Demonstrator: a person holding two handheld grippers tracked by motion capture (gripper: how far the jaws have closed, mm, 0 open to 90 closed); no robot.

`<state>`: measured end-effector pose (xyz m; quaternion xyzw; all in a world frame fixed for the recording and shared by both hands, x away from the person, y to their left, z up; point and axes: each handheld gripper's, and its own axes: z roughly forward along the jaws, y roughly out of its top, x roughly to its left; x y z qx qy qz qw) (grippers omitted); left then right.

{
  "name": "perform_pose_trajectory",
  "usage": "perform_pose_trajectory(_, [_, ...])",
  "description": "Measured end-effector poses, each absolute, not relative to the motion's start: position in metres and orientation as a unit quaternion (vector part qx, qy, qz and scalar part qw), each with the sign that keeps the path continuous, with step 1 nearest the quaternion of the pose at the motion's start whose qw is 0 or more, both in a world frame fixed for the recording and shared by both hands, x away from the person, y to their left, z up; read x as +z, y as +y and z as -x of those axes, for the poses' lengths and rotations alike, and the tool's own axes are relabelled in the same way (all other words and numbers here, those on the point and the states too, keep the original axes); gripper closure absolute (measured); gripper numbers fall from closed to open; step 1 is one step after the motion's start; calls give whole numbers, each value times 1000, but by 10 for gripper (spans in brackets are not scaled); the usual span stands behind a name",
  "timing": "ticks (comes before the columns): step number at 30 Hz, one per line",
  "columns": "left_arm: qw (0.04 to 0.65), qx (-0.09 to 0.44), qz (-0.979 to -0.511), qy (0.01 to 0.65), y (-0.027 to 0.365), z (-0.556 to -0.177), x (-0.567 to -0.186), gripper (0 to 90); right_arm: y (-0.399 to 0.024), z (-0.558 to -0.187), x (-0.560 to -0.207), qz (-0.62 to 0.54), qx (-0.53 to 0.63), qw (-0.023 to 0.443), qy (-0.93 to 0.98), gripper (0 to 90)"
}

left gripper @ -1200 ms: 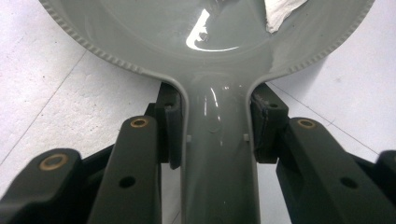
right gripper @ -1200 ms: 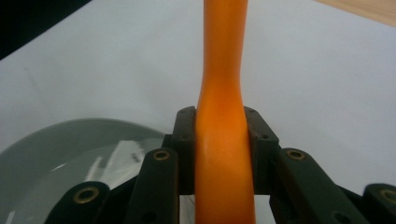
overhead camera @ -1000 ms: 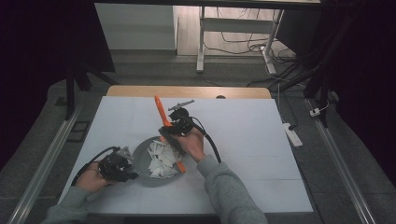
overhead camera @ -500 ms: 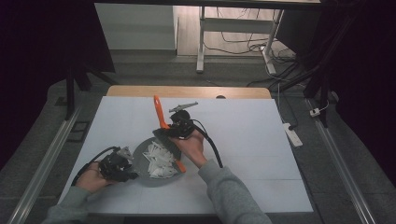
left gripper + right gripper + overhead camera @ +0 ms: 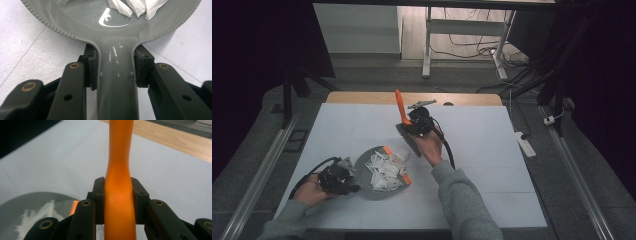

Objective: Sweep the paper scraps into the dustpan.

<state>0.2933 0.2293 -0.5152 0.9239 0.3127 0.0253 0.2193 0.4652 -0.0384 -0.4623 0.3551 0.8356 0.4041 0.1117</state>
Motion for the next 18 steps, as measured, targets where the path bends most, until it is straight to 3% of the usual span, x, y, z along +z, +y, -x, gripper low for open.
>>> perform_pose_trajectory(7, [219, 26, -924, 313, 229, -293, -515, 617, -32, -475, -475, -354, 373, 122, 849, 698])
perform_pose_trajectory(18, [221, 27, -923, 315, 229, -293, -515, 617, -5, -454, -480, -313, 382, 77, 866, 698])
